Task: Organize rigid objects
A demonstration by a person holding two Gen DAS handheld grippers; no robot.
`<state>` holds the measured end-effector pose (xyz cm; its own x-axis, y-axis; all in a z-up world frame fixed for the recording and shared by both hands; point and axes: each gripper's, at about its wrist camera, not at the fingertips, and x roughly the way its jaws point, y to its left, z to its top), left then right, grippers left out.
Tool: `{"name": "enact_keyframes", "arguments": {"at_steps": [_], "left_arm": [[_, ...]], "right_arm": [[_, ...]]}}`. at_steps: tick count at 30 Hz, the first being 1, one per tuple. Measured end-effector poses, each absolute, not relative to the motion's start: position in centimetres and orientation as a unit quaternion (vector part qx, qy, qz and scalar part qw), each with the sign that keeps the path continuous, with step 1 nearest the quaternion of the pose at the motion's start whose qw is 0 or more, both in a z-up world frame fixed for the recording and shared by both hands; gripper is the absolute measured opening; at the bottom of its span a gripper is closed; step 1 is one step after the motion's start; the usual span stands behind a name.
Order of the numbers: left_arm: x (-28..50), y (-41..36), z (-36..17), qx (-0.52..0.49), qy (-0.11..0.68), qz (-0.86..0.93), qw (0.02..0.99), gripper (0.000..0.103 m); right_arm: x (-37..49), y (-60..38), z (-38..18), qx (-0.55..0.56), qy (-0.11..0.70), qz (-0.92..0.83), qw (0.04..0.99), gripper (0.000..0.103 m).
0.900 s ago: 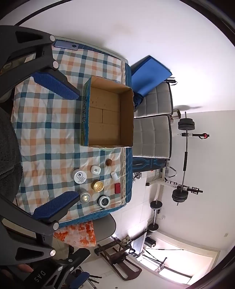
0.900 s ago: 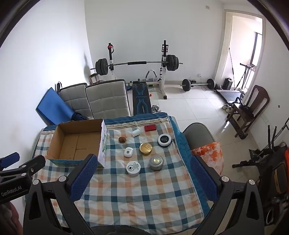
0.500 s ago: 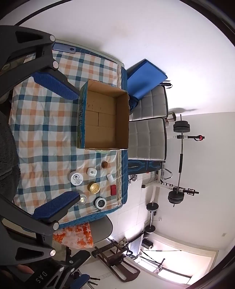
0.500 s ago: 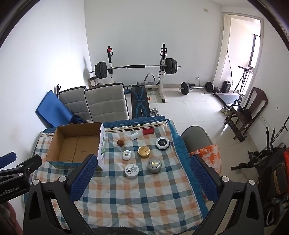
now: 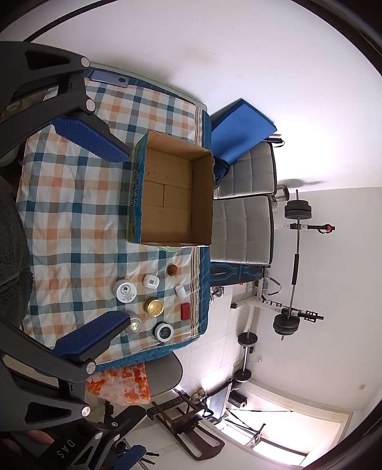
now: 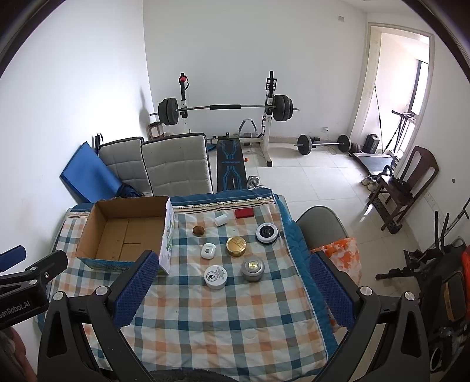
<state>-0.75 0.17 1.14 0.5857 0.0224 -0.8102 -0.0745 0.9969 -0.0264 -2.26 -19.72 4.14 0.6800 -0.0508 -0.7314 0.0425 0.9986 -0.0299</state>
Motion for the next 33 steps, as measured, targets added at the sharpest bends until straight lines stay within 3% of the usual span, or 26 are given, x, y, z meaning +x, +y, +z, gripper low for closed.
{"name": "enact_keyframes", "arguments": {"at_steps": [33], "left_arm": [[-0.35,0.28,0.70,-0.030,0.452,0.034,0.891,0.103]], "right_arm": [[-1.84,-19.75,4.30,-0.008,0.394,-0.020,0.919,0.103]]}}
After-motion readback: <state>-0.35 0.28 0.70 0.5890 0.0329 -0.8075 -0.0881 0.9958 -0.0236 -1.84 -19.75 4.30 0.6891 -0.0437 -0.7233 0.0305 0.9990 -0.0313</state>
